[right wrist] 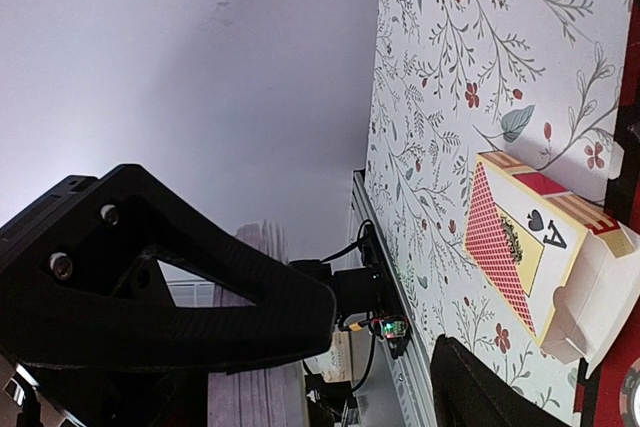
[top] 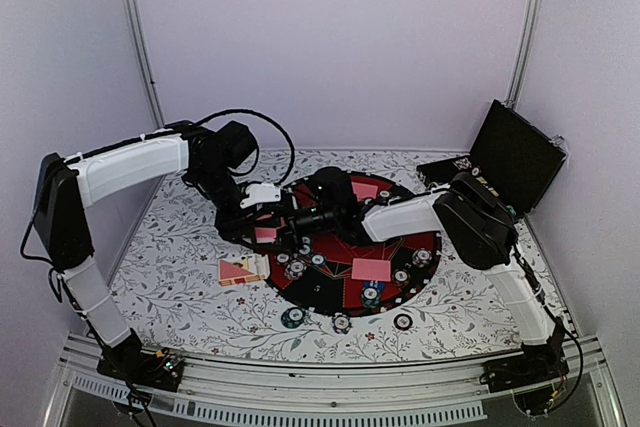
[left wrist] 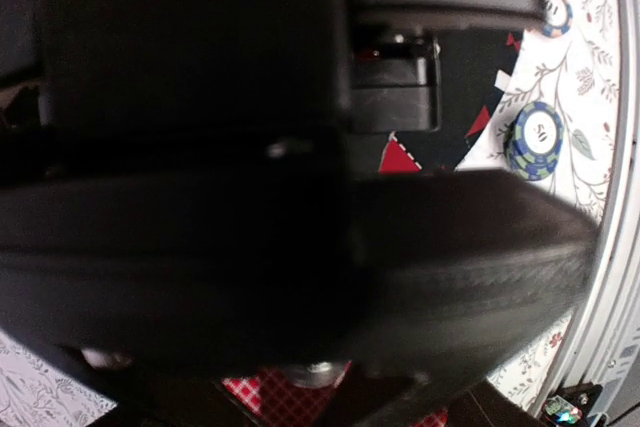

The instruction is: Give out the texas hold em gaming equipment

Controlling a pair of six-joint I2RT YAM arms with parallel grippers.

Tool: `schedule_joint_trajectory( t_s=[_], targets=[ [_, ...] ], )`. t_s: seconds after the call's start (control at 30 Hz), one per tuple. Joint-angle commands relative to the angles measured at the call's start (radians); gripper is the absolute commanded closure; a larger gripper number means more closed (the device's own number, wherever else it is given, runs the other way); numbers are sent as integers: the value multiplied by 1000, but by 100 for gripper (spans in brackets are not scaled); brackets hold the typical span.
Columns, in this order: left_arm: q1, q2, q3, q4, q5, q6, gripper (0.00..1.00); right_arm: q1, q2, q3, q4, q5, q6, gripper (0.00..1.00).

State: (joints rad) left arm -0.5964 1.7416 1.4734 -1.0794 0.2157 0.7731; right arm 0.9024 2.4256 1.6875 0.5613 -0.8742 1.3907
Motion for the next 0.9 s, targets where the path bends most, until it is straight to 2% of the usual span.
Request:
schedule_joint_trajectory(
  t_s=[0.0,0.13,0.7,0.87],
  targets=[
    [-11,-3,29,1,8,-2,82,-1,15,-23,27,8,7,29],
    [-10,-9,28,-3,6,0,82,-16,-10,-82,47,22,6,34],
    [-8,-14,6,2,-13,4,83,-54,-138,-219,65,32,-27,39],
    [-5,-13,-2,7,-18,6,83,-66,-176,-258,68,32,-37,45]
  ],
)
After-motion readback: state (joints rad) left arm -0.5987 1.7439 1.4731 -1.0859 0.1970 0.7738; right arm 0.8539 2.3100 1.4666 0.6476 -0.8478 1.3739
